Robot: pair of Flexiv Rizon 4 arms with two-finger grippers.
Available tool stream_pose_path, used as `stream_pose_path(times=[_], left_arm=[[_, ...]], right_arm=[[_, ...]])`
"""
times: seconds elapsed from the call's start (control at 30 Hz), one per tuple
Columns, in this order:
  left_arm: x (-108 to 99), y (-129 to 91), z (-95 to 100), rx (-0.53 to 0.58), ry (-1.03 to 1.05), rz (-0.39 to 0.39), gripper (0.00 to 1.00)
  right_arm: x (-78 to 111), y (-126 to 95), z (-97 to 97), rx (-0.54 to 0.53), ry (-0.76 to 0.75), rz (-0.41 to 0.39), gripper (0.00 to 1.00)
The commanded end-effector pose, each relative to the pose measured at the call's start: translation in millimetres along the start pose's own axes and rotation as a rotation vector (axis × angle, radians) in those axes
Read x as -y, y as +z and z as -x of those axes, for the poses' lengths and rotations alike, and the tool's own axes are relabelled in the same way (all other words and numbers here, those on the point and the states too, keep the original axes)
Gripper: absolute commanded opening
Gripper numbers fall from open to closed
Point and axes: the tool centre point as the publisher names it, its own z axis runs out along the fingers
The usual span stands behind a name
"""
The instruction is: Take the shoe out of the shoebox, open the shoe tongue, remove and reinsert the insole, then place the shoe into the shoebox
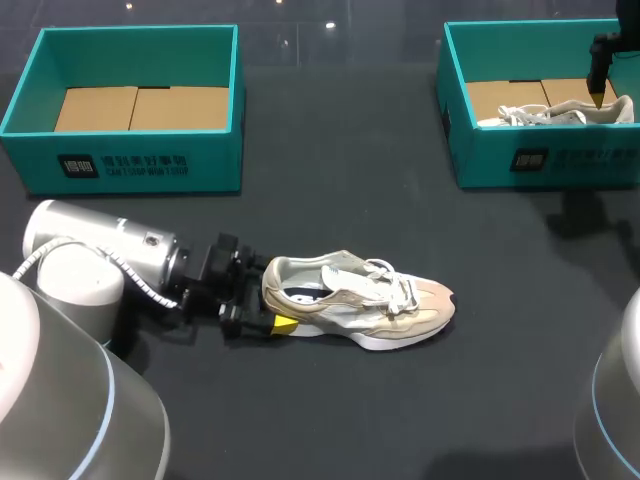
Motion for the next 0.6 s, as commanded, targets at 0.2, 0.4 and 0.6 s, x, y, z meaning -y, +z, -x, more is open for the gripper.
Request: stream_pose_path(times=[0.2,0.4,0.6], left_arm=[[-0.7,5.4,-0.5,-0.002,-0.005,0.003,1.0],[0.0,6.2,-2.0,0.001,0.003,0.008,0.0],[-0.5,2.3,-4.0,0.005,0.008,0.008,0.0]], right_arm=[[0.7,0.0,-0.2,0.0,0.001,0.001,1.0],[0.7,0.0,-0.2,0.0,0.001,0.001,1.0],[0.7,0.0,-0.2,0.0,0.001,0.001,1.0]])
